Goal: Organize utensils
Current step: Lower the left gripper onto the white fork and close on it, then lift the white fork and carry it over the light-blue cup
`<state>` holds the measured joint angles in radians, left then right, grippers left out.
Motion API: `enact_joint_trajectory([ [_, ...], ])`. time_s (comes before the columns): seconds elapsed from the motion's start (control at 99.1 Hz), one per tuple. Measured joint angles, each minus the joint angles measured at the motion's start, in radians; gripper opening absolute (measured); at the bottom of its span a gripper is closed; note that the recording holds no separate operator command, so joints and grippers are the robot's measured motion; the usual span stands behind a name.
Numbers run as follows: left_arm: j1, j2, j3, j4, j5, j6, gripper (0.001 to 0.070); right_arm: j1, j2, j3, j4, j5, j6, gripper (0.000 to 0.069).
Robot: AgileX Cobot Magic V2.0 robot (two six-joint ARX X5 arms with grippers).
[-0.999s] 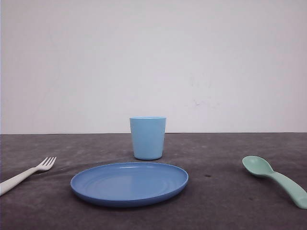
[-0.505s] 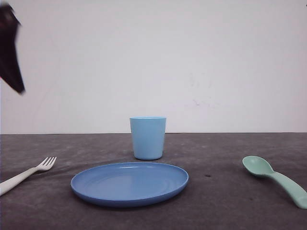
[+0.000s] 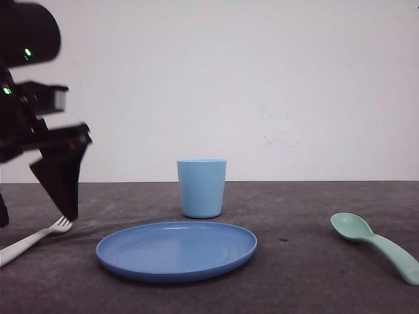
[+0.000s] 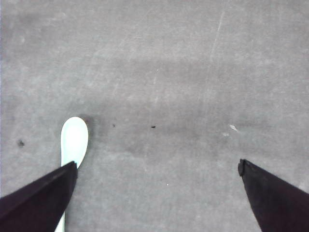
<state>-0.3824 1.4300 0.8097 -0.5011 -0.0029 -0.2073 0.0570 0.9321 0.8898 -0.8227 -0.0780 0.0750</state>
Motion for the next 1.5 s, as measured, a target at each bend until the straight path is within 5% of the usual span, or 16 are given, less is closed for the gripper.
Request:
enact_joint_trajectory([
  [0.161, -0.030, 0.043, 0.000, 0.032, -0.054, -0.008, 0.0570, 0.000, 0.000, 0.000, 0.000, 0.000, 0.000, 0.0680],
  [0.535, -0.041, 0.068, -0.001, 0.049, -0.073, -0.018, 0.0214, 0.000, 0.000, 0.000, 0.000, 0.000, 0.000, 0.0680],
  [0.908, -0.041, 0.074, -0.001, 0.053, -0.074, -0.019, 0.0055, 0.000, 0.000, 0.000, 0.000, 0.000, 0.000, 0.0680],
  [1.504, -0.053, -0.024, 0.063, 0.073, -0.071, -0.016, 0.0045, 0.000, 0.000, 0.000, 0.000, 0.000, 0.000, 0.0680],
])
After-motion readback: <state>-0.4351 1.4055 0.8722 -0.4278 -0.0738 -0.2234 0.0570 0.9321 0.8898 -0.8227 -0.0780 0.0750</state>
